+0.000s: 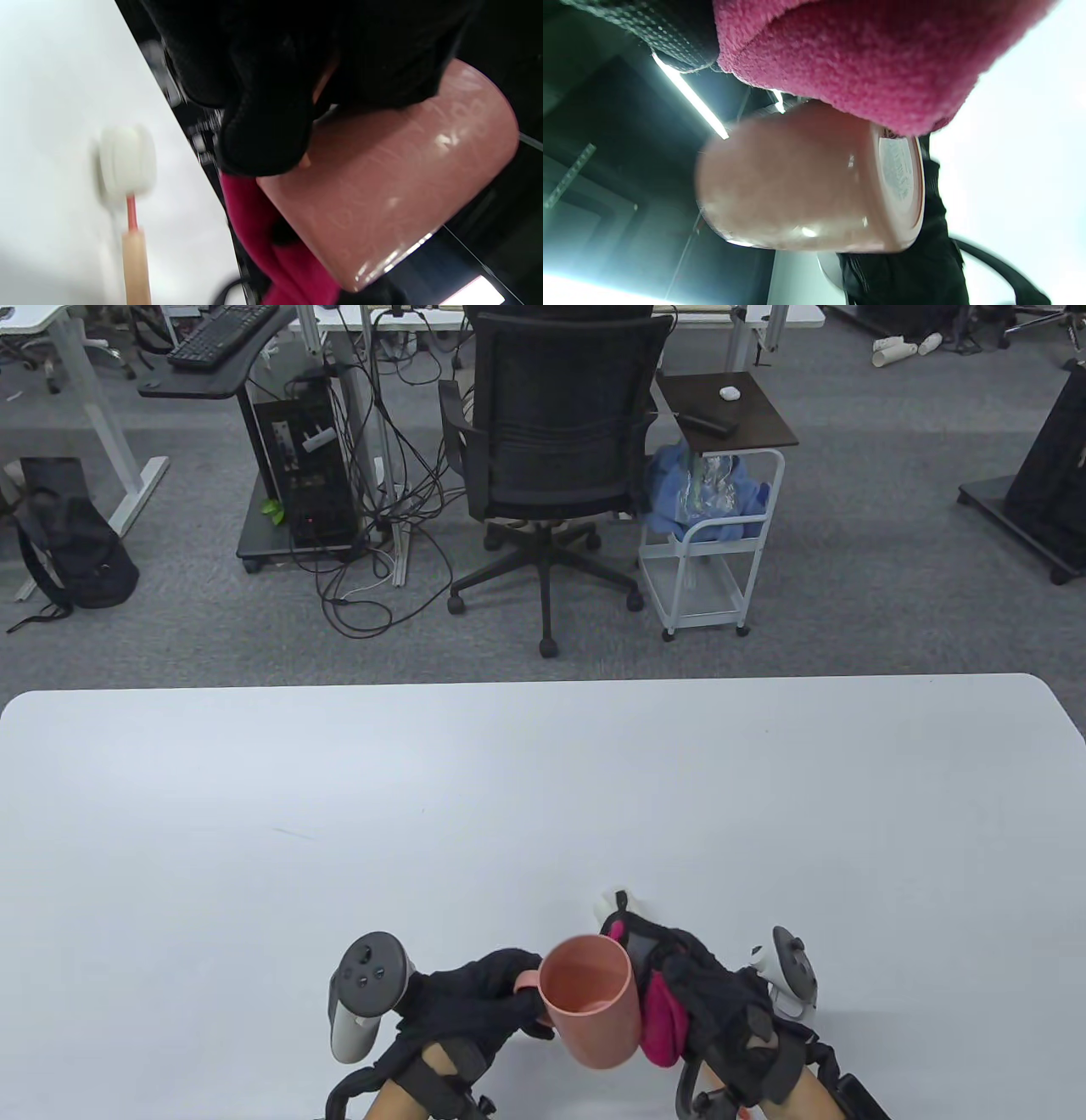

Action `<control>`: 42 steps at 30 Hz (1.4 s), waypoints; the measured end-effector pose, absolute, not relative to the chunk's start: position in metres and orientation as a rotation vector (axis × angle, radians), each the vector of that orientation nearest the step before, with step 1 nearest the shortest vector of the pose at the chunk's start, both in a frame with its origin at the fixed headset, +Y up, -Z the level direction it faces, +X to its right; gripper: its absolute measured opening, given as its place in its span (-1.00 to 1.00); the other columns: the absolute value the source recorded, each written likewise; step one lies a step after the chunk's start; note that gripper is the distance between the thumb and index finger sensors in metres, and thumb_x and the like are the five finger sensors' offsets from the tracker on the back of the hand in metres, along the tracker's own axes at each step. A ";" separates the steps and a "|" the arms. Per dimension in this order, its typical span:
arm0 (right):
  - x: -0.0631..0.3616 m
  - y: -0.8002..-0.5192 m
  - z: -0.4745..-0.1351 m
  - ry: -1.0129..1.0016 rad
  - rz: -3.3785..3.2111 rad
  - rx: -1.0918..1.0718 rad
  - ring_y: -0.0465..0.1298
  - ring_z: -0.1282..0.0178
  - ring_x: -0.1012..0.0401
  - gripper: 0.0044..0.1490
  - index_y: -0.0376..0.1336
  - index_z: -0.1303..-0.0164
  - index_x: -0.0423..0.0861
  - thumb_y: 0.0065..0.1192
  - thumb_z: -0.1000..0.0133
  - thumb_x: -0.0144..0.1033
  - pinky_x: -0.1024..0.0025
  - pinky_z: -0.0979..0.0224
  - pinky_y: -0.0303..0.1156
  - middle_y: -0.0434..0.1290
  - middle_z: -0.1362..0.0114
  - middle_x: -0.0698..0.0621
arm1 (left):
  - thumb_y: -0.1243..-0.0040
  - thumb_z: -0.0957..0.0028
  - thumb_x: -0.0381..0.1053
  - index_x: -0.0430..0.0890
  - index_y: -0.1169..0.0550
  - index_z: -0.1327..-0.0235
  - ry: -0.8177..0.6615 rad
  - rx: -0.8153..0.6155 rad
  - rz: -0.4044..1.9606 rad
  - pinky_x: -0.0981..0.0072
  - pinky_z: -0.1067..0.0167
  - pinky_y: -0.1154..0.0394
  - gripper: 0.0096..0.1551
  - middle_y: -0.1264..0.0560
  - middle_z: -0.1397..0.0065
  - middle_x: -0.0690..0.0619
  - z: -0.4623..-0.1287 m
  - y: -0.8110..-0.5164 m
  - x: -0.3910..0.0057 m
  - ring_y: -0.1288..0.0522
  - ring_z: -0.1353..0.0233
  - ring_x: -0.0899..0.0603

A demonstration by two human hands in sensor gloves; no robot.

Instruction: Brush the water cup with the cup brush

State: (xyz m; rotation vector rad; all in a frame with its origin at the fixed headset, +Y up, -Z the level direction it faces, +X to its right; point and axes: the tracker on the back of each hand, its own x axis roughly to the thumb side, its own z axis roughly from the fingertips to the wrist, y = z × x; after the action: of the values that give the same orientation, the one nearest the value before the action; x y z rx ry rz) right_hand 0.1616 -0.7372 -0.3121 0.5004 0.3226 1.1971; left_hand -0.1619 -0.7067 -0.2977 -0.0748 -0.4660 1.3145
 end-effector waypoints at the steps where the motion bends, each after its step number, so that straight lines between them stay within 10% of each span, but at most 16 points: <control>1: 0.167 -0.737 -0.314 0.286 1.197 0.477 0.30 -0.57 -0.20 -0.35 0.06 -0.41 0.02 0.03 -0.20 0.11 -0.13 -0.51 0.27 0.14 -0.60 -0.28 | -0.39 0.13 0.17 0.15 -0.62 0.01 -0.395 -0.014 1.300 0.16 -0.31 -0.64 -0.59 -0.63 -0.16 0.07 -0.298 -0.706 -0.170 -0.85 0.08 -0.03; 18: 0.201 -0.734 -0.316 0.163 1.240 0.415 0.31 -0.56 -0.18 -0.34 0.03 -0.44 0.03 -0.02 -0.24 0.15 -0.10 -0.50 0.30 0.13 -0.61 -0.27 | -0.41 0.14 0.07 0.09 -0.62 0.00 0.149 -0.009 0.965 0.05 -0.30 -0.57 -0.59 -0.59 -0.23 -0.01 -0.312 -0.742 -0.223 -0.83 -0.03 -0.14; 31: 0.206 -0.732 -0.316 0.142 1.224 0.440 0.32 -0.56 -0.18 -0.35 0.05 -0.45 0.05 0.00 -0.24 0.15 -0.09 -0.50 0.30 0.14 -0.61 -0.27 | -0.39 0.12 0.03 0.14 -0.59 -0.05 0.226 -0.213 0.922 0.04 -0.35 -0.53 -0.57 -0.53 -0.32 0.01 -0.321 -0.771 -0.229 -0.79 -0.14 -0.13; 42: 0.253 -0.724 -0.322 -0.158 1.542 0.211 0.34 -0.51 -0.23 -0.37 0.10 -0.42 -0.03 0.12 -0.20 0.00 -0.16 -0.47 0.29 0.18 -0.57 -0.31 | -0.34 0.12 0.24 -0.09 -0.12 -0.48 0.183 -0.218 0.830 -0.23 -0.31 -0.33 0.02 -0.14 -0.48 -0.20 -0.307 -0.741 -0.222 -0.46 -0.31 -0.32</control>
State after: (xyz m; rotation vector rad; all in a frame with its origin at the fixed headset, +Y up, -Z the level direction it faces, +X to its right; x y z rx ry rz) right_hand 0.2526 -0.7238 -0.3220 0.2113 -0.1575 1.5417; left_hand -0.2221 -0.7408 -0.3067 -0.2184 0.1833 0.8298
